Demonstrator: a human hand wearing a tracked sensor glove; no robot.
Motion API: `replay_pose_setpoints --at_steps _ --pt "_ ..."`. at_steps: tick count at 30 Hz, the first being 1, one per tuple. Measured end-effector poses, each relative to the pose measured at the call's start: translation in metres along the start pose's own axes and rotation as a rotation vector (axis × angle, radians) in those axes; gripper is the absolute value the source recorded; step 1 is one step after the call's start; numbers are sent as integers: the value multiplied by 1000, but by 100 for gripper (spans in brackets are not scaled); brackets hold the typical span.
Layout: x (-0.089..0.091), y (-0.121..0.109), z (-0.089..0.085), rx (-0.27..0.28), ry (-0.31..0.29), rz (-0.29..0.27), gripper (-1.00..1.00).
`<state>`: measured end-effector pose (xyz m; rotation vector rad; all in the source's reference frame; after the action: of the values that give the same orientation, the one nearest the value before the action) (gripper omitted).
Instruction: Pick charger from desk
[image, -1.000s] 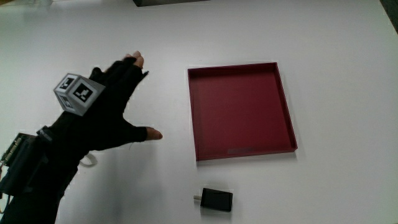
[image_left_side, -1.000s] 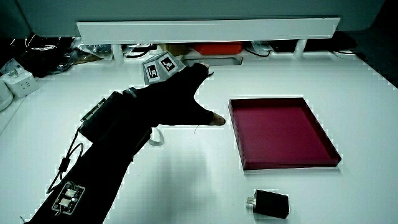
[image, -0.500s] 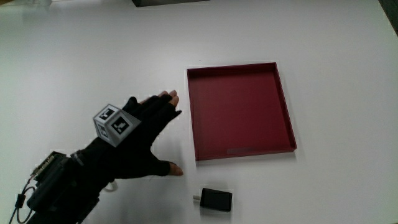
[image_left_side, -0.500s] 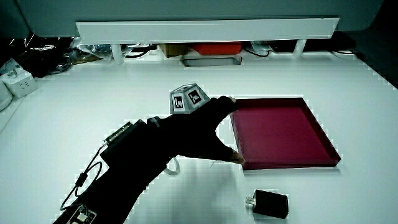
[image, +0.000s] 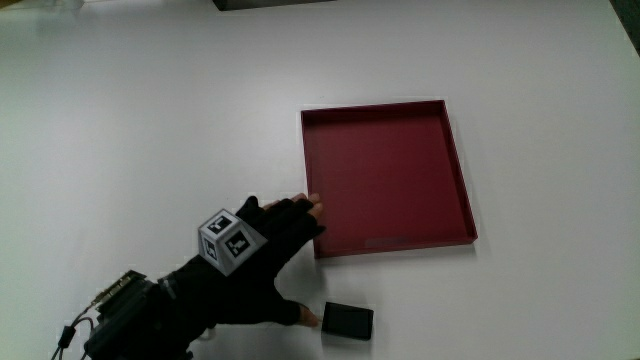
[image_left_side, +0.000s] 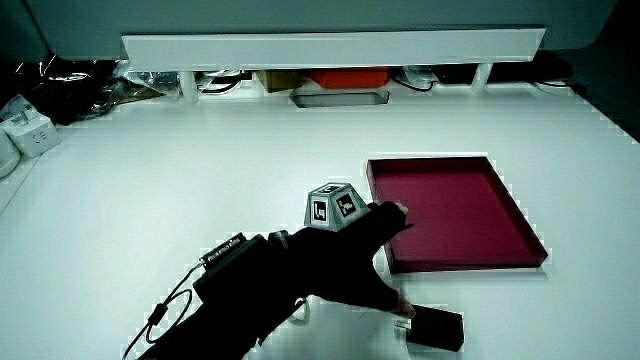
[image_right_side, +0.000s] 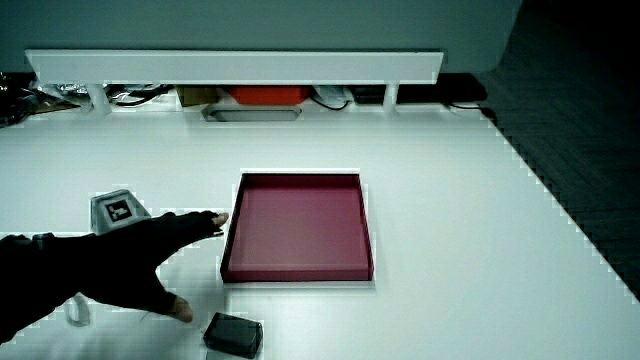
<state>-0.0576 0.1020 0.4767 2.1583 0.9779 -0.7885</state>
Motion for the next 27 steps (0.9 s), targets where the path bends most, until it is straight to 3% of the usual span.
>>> replay_pose_setpoints --at_steps 3,4,10,15,16,23,24,26,27 --pt "0 -1 -1 1 -4 -5 100" --pt "3 -2 2 -2 16 5 100" --pt "3 -3 4 13 -3 -5 100" --pt "7 -3 15 48 -19 -45 100" --pt "11 -3 23 53 4 -41 100" --pt "12 0 56 131 4 -44 100" --pt "16 1 64 141 36 -35 100" --pt "13 5 71 170 19 -60 100" --pt "15 6 76 170 41 -30 100"
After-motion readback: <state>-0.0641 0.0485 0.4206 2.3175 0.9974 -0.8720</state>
